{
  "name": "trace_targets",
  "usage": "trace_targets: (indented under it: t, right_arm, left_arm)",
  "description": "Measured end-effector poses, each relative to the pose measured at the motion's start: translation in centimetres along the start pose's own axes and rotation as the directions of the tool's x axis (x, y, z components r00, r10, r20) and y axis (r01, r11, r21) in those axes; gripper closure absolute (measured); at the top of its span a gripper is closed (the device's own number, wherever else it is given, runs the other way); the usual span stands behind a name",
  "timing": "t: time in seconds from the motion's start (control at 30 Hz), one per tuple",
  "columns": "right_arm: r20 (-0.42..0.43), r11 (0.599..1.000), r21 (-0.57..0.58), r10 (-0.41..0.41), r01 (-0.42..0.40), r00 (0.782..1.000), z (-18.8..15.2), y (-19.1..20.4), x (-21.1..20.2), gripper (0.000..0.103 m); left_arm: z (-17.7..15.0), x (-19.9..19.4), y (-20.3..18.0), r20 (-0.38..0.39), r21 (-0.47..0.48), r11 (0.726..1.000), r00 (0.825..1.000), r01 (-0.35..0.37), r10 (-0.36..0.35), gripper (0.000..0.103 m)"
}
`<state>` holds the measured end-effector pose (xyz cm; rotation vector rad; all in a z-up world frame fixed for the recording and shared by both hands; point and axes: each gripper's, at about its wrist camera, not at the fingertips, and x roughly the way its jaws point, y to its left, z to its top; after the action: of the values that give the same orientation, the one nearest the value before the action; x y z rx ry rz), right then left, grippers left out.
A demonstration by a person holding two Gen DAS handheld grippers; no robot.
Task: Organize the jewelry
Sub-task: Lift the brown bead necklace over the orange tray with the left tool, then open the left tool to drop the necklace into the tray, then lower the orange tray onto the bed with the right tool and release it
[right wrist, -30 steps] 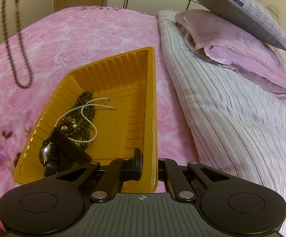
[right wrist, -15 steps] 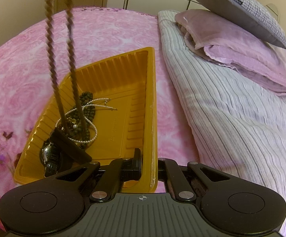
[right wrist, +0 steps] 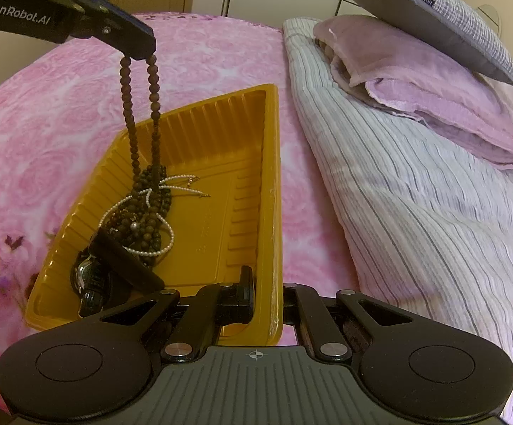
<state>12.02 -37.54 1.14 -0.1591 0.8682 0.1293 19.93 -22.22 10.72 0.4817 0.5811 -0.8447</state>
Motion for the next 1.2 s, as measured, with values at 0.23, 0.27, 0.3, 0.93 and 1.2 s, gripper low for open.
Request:
trace_targets:
  t: [0.23, 0.27, 0.3, 0.93, 1.2]
  right_arm:
    - [-0.002, 1.000, 0.004, 0.000, 0.000, 1.000, -0.1, -0.1, 0.1, 0.099]
    - [-0.002, 1.000, 0.004, 0.001, -0.001, 1.000, -0.1, -0.2, 0.1, 0.099]
    - [-0.002, 1.000, 0.005, 0.001, -0.001, 1.000, -0.1, -0.2, 0.1, 0.099]
    - [0.001, 0.999, 0.025, 0.021, -0.021, 1.000, -0.5, -0.8, 0.3, 0.099]
    - [-0.003, 0.989, 0.100, 0.106, -0.105, 0.994, -1.3, -3.7, 2.0, 0.099]
  left_arm:
    - [0.1, 0.0, 0.1, 0.002, -0.010, 1.000, 1.000, 0.009, -0.009, 0.094]
    - [0.1, -0.2, 0.2, 0.007, -0.019, 1.000, 1.000, 0.007, -0.007, 0.093]
    - [0.2, -0.3, 0.4, 0.012, -0.026, 1.000, 1.000, 0.003, -0.003, 0.090]
    - [-7.3, -5.6, 4.0, 0.000, -0.185, 0.973, 0.990, -0.138, 0.141, 0.067]
    - [-13.1, -7.7, 3.9, -0.046, -0.303, 0.929, 0.977, -0.210, 0.206, 0.058]
